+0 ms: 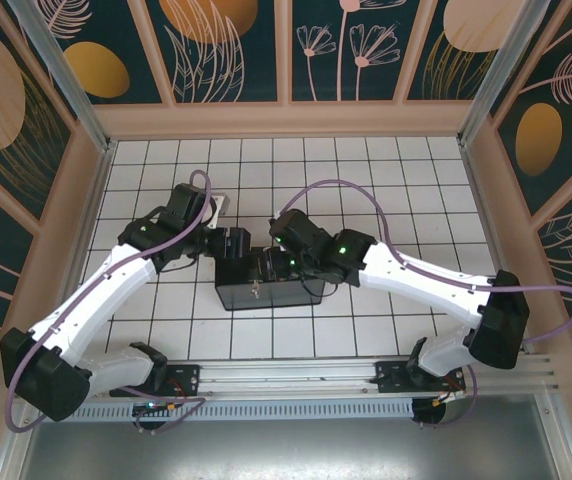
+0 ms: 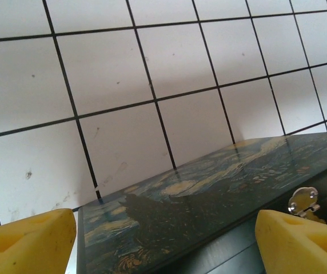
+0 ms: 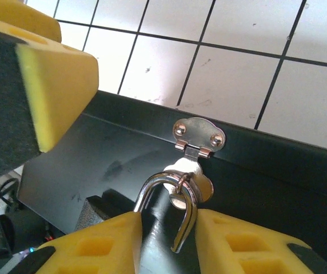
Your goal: Unlock the padlock with the key
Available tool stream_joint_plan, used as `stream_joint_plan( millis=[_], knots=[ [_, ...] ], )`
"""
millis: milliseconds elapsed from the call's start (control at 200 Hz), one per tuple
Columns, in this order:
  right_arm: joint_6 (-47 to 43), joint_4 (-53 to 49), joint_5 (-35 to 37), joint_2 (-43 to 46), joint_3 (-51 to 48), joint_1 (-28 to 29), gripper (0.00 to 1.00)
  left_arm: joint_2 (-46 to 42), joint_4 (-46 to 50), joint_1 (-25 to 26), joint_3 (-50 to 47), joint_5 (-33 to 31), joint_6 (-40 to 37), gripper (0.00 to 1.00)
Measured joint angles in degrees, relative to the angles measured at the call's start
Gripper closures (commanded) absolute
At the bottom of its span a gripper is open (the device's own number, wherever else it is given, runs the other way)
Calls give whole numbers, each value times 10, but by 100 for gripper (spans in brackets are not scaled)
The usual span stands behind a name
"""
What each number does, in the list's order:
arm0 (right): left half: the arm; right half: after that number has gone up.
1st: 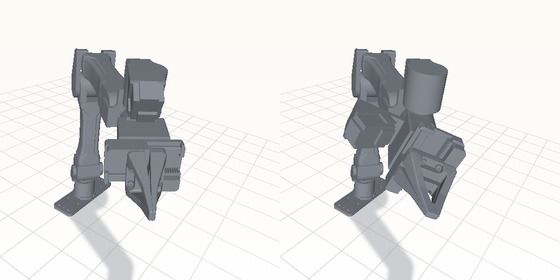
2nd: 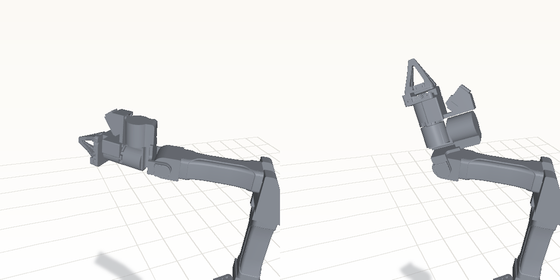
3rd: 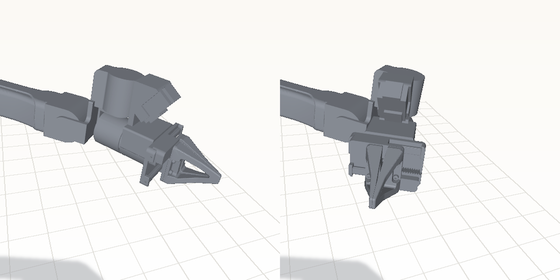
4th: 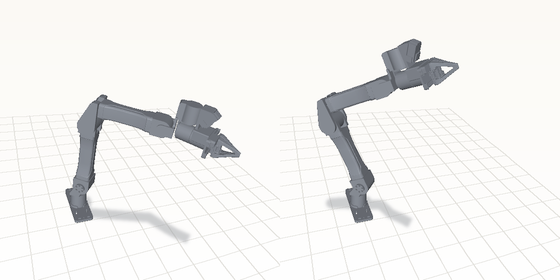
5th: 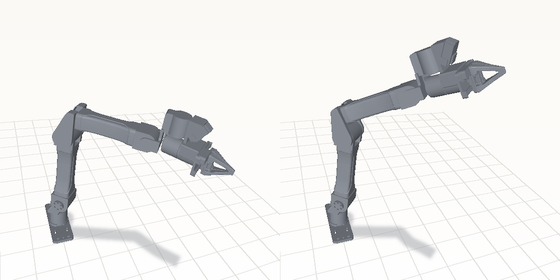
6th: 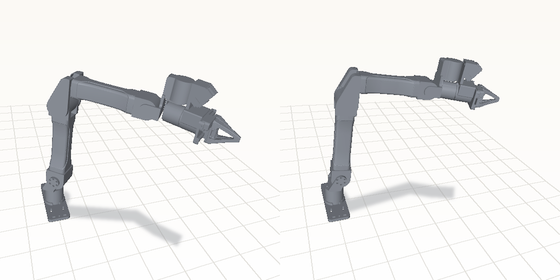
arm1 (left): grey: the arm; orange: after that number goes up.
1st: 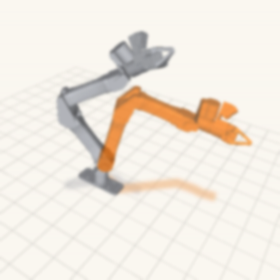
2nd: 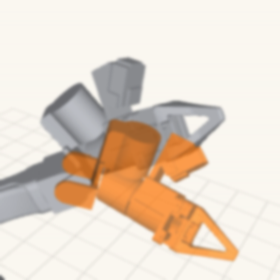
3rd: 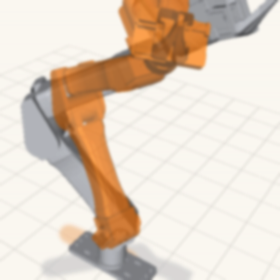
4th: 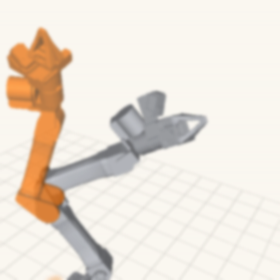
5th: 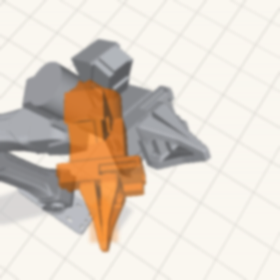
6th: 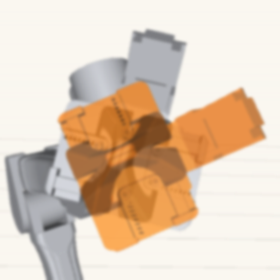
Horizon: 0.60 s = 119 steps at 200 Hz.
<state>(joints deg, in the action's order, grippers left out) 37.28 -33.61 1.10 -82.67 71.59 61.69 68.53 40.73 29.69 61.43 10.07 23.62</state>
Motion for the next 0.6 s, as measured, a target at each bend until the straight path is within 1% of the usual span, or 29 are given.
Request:
stream_joint_plan(
  millis=[155,370,596],
  knots=[
    [-14,-30,23,-10,17,7,76,2,1,0,0,-3,0,18],
    [-42,-51,48,-18,27,15,85,10,0,0,0,-3,-1,18],
    [-67,-58,65,-22,32,19,91,16,0,0,0,-3,-6,19]
  ],
)
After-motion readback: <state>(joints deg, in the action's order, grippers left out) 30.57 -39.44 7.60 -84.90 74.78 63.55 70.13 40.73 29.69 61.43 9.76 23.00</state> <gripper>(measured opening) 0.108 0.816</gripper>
